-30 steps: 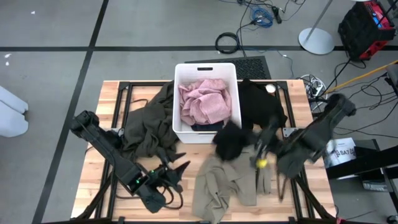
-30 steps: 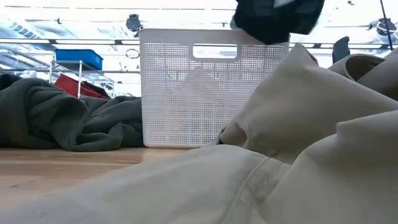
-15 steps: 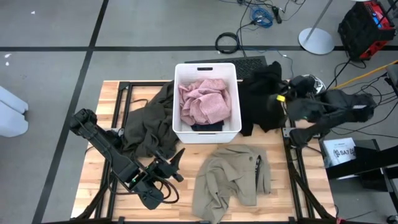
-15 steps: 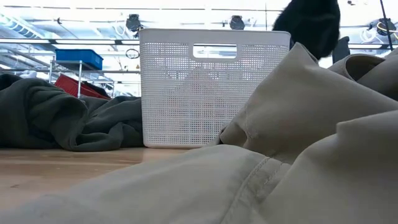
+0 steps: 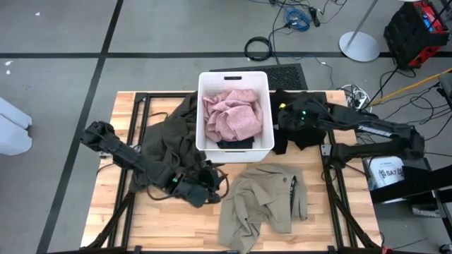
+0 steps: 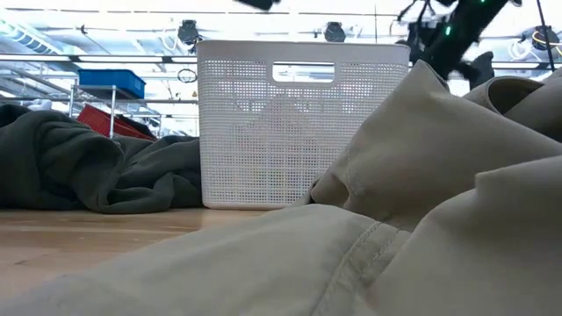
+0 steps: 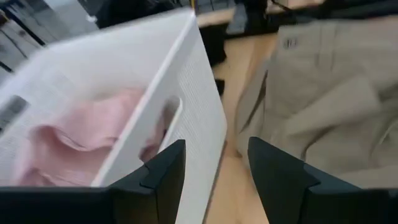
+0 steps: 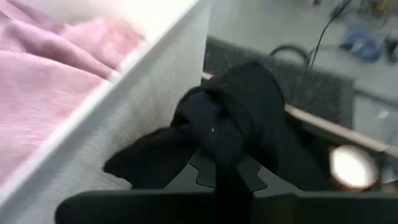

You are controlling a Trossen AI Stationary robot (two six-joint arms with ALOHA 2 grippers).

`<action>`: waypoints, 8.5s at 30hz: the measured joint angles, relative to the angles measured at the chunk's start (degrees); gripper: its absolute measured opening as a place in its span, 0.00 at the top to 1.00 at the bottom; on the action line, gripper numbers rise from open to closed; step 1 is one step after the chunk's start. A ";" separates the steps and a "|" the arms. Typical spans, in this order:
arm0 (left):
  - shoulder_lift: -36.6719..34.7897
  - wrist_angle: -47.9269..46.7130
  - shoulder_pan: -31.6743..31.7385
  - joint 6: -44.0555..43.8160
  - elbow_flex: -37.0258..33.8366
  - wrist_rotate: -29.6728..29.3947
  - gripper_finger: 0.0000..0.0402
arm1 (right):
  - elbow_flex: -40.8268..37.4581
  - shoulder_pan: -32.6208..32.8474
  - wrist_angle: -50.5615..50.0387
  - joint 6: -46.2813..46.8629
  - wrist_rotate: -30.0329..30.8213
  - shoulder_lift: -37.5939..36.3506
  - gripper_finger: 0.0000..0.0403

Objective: Sort clothes
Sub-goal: Move the black boxer to the top right of the table, then put the brown shorts into the white laundry bin

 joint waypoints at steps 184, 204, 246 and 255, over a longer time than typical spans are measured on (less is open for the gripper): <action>40.85 20.75 -10.11 10.63 25.85 -0.15 0.31 | 5.86 56.15 13.74 40.97 -2.52 28.54 1.00; 40.74 19.39 -11.33 17.76 25.85 2.51 0.19 | 5.82 54.02 12.79 40.03 -1.16 25.77 1.00; 40.63 15.80 -8.71 23.41 25.81 0.57 0.19 | 5.83 51.32 18.16 39.03 -3.05 25.63 1.00; 40.65 12.72 -8.62 21.57 25.81 -0.80 0.42 | 5.83 51.35 18.02 38.38 -3.82 25.63 1.00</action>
